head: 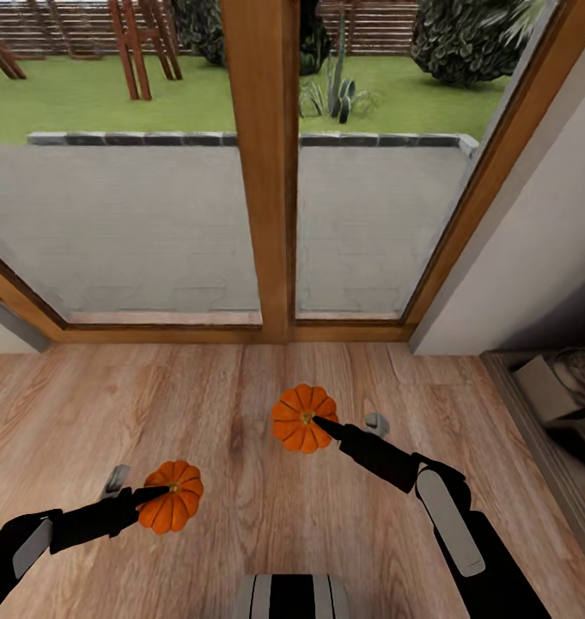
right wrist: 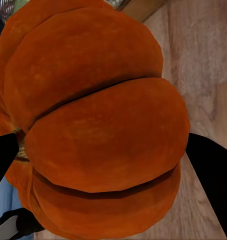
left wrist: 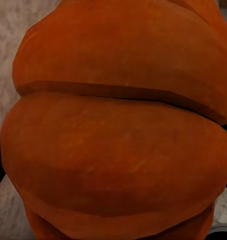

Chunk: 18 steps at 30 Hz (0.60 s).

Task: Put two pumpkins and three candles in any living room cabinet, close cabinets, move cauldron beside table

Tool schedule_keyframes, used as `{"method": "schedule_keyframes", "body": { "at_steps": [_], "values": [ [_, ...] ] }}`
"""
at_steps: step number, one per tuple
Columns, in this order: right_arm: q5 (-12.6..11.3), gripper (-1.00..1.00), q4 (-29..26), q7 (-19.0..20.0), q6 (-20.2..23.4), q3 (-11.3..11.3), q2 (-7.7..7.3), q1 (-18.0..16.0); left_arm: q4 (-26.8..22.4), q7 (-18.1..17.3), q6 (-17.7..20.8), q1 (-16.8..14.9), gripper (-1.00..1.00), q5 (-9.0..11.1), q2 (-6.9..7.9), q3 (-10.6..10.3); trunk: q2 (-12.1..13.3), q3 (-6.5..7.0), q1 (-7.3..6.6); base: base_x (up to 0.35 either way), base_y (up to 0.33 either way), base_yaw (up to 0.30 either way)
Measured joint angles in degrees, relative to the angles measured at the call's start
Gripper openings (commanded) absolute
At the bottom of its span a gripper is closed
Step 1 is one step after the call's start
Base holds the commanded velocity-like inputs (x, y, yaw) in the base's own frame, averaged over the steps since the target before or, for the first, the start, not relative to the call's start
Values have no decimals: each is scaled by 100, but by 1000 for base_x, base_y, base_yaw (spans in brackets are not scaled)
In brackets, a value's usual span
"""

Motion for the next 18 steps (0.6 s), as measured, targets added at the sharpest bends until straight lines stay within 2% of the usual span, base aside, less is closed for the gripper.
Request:
{"method": "schedule_keyframes", "body": {
  "at_steps": [11, 18],
  "values": [
    [-8, -100, 43, 9, -34, -3, 7, 0, 2, 15, 25, -1, -100, 15, 50, -3, 15, 244, -28, -4, 0, 0],
    [-3, -100, 52, 9, -38, -3, 21, 0, 3, 27, 28, -1, -100, 9, 53, -6, 24, 399, -46, -157, 0, 0]
  ]
}}
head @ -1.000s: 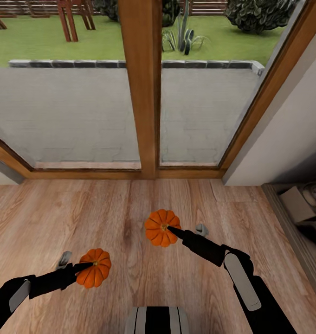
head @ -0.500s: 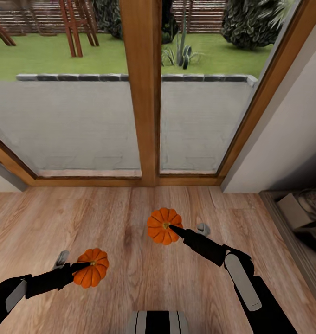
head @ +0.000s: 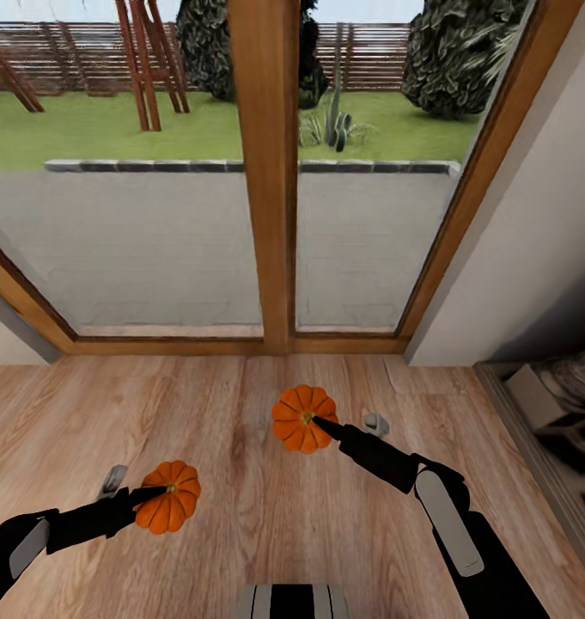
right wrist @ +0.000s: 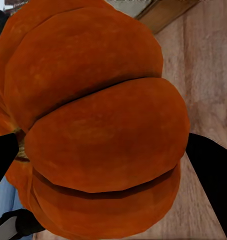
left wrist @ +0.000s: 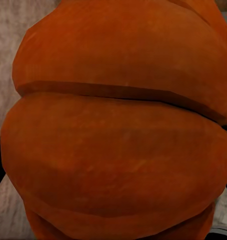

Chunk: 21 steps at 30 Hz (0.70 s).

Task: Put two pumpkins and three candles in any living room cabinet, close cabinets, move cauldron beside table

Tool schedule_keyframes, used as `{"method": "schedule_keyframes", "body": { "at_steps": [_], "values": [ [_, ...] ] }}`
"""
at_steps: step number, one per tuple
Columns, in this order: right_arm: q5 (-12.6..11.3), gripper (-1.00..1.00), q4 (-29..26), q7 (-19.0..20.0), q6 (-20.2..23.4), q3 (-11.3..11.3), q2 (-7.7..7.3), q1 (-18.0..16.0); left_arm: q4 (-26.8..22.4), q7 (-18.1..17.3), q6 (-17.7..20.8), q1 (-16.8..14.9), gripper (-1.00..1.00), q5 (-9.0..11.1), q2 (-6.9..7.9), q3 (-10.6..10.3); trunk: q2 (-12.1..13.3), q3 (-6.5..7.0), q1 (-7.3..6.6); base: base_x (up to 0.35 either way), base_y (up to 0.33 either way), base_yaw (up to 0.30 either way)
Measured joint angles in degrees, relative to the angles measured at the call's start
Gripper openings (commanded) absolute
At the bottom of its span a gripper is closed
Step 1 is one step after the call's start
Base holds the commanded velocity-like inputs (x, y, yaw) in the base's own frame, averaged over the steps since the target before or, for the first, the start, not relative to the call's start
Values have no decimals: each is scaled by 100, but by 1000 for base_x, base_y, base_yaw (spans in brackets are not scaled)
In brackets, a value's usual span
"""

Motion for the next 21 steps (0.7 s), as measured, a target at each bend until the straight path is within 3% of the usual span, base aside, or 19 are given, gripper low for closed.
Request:
{"method": "schedule_keyframes", "body": {
  "at_steps": [21],
  "values": [
    [-16, -100, 5, 0, 0, -9, -33, 0, -3, -22, 1, 0, -100, 12, 96, 3, 28, 465, -54, -5, 0, 0]
  ]
}}
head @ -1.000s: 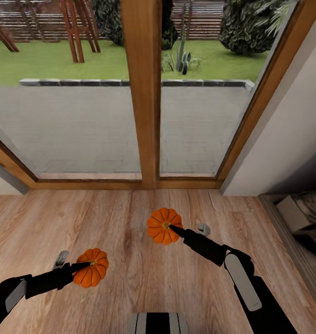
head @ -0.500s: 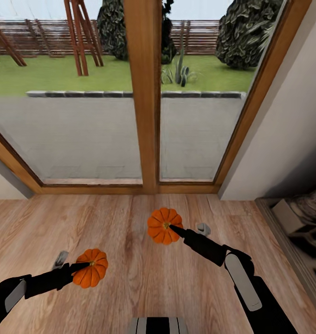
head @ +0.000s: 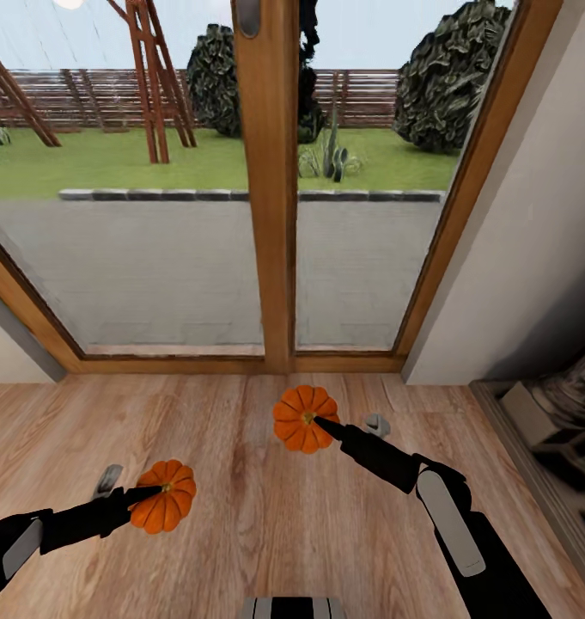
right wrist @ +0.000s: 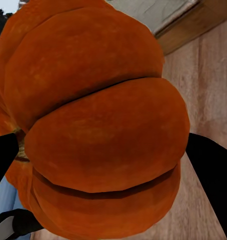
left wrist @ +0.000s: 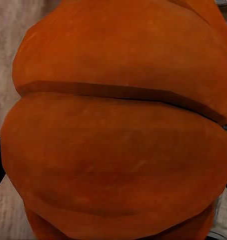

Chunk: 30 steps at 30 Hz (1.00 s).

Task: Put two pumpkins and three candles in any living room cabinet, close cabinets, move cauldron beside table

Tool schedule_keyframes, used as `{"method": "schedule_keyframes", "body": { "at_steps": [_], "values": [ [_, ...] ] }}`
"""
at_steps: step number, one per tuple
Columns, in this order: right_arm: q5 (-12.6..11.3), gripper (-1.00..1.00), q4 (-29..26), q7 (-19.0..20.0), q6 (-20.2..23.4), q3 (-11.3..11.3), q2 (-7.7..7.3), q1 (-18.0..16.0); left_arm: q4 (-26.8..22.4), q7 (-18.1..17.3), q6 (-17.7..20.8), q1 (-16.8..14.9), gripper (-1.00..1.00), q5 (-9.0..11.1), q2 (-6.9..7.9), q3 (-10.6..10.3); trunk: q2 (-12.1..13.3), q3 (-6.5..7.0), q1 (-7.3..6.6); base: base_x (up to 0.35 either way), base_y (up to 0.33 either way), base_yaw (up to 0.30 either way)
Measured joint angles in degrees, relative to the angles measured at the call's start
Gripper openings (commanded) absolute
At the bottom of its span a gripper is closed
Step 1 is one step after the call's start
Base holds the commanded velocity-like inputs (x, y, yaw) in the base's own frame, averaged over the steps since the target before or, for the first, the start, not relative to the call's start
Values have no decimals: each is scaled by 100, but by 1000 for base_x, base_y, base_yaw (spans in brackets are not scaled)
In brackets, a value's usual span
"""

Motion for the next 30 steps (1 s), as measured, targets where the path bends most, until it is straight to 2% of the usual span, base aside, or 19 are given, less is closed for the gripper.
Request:
{"method": "schedule_keyframes", "body": {
  "at_steps": [12, 19, 30],
  "values": [
    [-17, -100, 8, -5, -3, -15, 0, 0, 0, 0, 0, 0, -100, 0, 0, 2, 16, 266, -31, -2, 0, 0],
    [-17, -100, 14, -9, -7, -16, 0, 0, 1, 0, -3, 0, -100, -5, -2, -3, 25, 421, -49, -206, 0, 0],
    [-25, -100, 157, -9, -10, -16, 26, 1, 0, 0, 0, 0, -100, 1, -1, 0, 40, 664, -77, -21, 0, 0]
  ]
}}
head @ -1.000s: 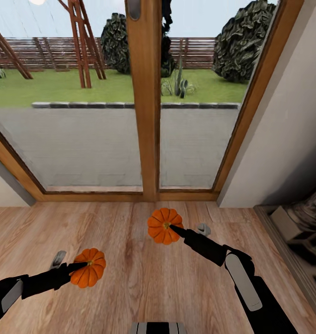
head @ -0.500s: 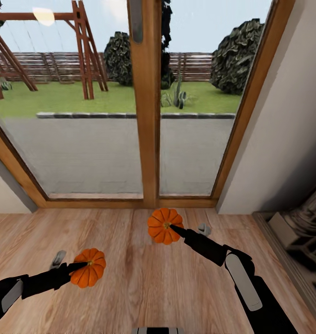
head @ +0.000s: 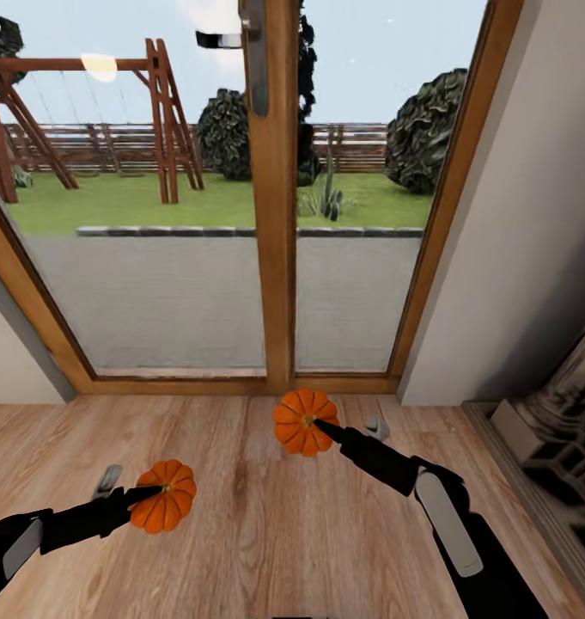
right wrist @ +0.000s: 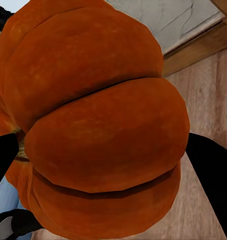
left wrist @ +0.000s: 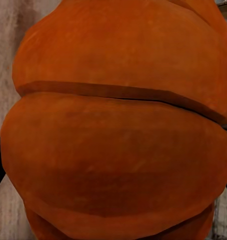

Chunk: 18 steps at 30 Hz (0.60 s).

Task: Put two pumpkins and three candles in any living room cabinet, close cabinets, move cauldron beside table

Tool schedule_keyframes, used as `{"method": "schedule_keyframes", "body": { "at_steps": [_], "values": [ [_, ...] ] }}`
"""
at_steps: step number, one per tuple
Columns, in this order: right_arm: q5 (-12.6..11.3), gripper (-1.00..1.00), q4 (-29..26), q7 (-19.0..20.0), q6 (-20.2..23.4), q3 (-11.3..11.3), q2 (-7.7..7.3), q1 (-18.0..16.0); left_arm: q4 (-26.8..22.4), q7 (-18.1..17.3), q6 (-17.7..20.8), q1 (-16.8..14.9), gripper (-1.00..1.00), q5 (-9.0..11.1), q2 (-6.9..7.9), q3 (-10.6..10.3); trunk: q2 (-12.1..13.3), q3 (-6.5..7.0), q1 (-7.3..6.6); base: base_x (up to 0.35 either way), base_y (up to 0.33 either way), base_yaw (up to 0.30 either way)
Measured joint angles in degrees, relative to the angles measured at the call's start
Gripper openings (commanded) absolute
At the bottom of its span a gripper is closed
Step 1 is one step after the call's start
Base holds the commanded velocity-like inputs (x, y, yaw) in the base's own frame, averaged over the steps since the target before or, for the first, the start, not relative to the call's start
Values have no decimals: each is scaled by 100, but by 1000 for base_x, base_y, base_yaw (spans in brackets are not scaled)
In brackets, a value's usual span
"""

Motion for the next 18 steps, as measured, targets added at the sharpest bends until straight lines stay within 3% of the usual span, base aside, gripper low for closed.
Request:
{"method": "schedule_keyframes", "body": {
  "at_steps": [5, 18],
  "values": [
    [-10, -100, 114, -2, 1, -1, 16, 0, 2, 8, 0, 0, -100, 0, -7, 0, 7, 111, -13, 0, 0, 0],
    [-1, -100, 129, -72, 50, 2, 41, -1, 2, 4, -2, 0, -100, 1, -7, 0, 527, 345, -298, 0, 0, 0]
  ]
}}
